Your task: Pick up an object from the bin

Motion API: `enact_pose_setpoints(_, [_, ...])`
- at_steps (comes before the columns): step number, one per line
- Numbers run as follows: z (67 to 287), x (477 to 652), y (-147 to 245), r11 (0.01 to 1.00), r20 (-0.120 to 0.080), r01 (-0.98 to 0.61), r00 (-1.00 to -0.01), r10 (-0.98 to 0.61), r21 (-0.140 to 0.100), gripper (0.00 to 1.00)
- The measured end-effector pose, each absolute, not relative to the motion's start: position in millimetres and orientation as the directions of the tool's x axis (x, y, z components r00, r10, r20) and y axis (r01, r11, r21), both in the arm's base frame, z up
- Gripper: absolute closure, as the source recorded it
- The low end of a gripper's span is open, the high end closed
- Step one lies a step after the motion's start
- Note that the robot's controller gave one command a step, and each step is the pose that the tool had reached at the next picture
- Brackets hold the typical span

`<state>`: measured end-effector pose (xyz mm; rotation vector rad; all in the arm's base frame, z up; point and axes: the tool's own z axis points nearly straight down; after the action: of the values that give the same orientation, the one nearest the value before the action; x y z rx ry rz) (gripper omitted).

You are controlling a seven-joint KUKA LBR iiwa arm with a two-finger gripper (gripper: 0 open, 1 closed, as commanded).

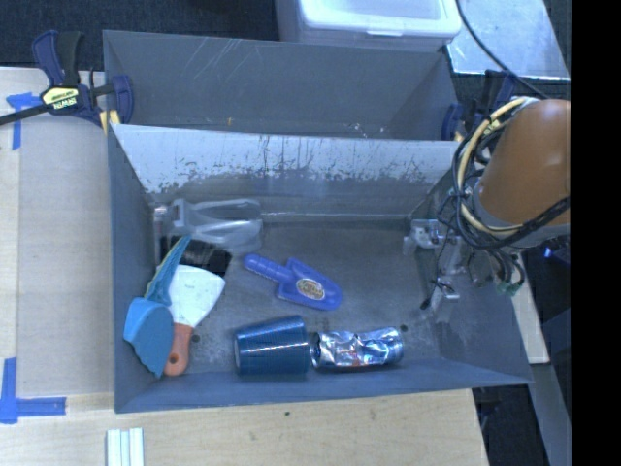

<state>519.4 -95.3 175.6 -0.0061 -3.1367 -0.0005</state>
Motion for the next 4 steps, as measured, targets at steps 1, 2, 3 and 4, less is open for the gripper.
enact_pose_setpoints(1, [180, 521.2, -95, 1.000, -0.003, 0.000, -1.000, 0.000, -0.001, 0.00])
enact_pose_setpoints(2, [81, 491.8, -26, 0.978, -0.005, -0.209, -0.978, -0.209, -0.003, 0.00])
enact_pose_setpoints(3, [137, 490.0, -22, 0.967, -0.016, -0.254, -0.967, -0.254, -0.008, 0.00])
enact_pose_setpoints(4, [100, 486.7, 57, 0.942, -0.005, -0.337, -0.942, -0.337, -0.001, 0.00])
